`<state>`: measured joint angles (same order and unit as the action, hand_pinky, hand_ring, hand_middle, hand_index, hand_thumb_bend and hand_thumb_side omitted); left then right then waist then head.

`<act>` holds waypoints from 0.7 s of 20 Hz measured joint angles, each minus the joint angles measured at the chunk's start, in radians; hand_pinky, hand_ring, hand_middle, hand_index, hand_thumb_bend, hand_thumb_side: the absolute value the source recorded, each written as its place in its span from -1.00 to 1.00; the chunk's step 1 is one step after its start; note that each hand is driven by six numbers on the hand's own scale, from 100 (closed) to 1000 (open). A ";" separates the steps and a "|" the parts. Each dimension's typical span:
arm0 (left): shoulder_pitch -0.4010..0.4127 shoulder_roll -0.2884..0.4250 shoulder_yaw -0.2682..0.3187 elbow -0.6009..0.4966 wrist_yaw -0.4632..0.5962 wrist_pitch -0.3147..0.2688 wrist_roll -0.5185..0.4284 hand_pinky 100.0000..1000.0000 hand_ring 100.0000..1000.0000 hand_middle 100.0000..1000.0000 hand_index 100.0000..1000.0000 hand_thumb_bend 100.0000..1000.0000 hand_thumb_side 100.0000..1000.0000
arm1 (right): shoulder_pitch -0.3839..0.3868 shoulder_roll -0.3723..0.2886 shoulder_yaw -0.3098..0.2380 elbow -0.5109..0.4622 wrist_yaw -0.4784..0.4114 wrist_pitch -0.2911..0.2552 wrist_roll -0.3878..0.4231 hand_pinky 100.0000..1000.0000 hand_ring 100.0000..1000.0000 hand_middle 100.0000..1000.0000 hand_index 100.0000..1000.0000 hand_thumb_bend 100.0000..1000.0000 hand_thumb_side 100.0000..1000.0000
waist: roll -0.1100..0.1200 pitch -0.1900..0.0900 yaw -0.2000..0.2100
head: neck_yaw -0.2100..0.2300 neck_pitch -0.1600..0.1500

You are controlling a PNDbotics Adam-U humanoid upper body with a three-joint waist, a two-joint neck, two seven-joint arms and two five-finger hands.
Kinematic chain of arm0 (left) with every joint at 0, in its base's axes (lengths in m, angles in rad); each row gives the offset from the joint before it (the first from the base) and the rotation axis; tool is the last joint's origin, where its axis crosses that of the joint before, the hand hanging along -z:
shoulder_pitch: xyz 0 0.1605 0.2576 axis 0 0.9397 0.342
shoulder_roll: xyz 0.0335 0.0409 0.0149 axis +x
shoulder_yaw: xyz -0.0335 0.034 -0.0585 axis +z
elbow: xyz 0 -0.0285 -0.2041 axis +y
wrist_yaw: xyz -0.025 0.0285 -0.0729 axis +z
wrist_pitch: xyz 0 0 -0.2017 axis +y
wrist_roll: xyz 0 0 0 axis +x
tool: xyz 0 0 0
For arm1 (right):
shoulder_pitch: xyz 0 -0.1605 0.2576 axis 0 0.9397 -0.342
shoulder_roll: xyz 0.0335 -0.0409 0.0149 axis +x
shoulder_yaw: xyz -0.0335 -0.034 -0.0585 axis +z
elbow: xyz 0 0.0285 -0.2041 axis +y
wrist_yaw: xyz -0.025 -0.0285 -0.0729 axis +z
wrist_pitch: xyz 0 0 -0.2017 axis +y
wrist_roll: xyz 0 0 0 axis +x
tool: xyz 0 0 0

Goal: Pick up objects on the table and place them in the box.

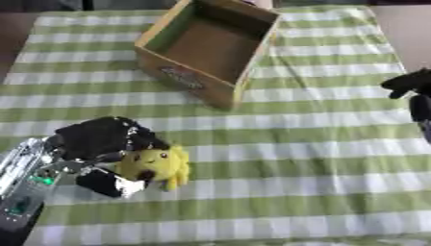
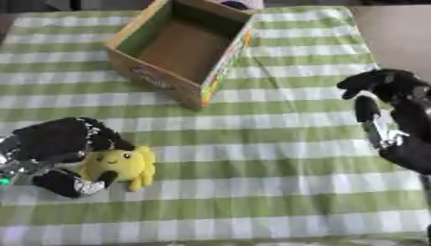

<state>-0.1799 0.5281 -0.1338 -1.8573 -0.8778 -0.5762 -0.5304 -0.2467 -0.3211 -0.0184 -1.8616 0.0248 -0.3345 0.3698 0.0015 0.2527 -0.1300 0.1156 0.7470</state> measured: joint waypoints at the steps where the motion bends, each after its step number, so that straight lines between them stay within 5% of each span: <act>1: 0.002 0.000 0.002 0.000 0.002 -0.002 0.002 0.21 0.01 -0.04 0.70 -1.00 -0.18 | 0.000 0.000 0.000 0.000 0.000 0.000 0.000 0.51 0.40 -0.02 0.42 -1.00 -0.05 | 0.000 0.000 0.000 | 0.000 0.000; 8: 0.003 0.000 0.005 -0.005 0.015 -0.016 0.016 0.09 -0.16 -0.24 0.64 -1.00 -0.58 | 0.000 0.000 0.000 0.000 0.000 0.000 0.000 0.51 0.40 -0.03 0.42 -1.00 -0.05 | 0.000 0.000 0.000 | 0.000 0.000; 14: 0.003 0.000 0.009 -0.007 0.041 -0.028 0.045 -0.08 -0.37 -0.51 0.47 -1.00 -0.65 | 0.000 0.000 0.000 0.000 0.000 0.000 0.000 0.51 0.40 -0.03 0.42 -1.00 -0.05 | 0.000 0.002 0.000 | 0.000 0.000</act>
<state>-0.1770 0.5278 -0.1253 -1.8644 -0.8372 -0.6043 -0.4855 -0.2466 -0.3210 -0.0185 -1.8613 0.0248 -0.3345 0.3698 0.0011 0.2546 -0.1303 0.1153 0.7471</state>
